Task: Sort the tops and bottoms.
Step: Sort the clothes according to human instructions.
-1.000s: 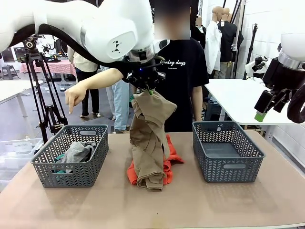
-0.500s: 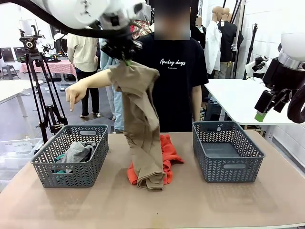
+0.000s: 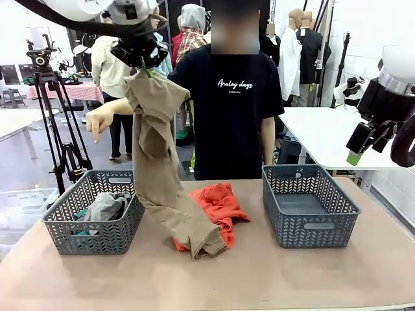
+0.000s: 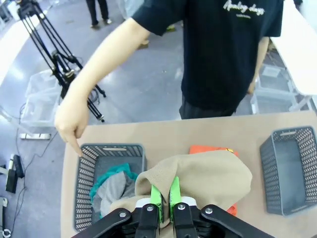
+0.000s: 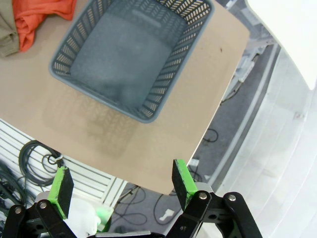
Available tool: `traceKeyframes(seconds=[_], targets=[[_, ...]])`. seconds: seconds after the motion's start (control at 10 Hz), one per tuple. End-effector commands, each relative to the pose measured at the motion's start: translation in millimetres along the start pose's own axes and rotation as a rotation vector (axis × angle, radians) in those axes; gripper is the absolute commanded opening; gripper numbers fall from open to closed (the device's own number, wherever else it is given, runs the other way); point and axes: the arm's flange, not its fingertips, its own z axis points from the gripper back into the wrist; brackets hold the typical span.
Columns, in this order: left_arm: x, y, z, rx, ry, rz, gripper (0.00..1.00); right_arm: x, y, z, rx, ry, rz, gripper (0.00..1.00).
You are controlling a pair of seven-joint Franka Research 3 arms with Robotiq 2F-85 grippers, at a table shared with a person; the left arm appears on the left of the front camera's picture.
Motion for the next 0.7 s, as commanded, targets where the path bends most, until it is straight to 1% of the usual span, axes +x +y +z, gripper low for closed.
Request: traceKeyframes(seconds=[0.0,0.2,0.4,0.5,0.6], targets=[[-2,-2,1,-0.021,0.003,-0.002,0.00,0,1,0,-0.006,0.012,-0.006,1.00],[-3,-8,-3,-0.007,0.008,-0.013,0.00,0,1,0,-0.006,0.012,-0.006,1.00],[45,40,32,0.088,-0.090,0.031,0.00,0,1,0,-0.006,0.012,-0.006,1.00],[66,62,53,0.115,-0.147,0.061,0.00,0,1,0,-0.006,0.012,-0.006,1.00],[87,80,76,0.107,-0.197,0.079,0.00,0,1,0,-0.006,0.012,-0.006,1.00]])
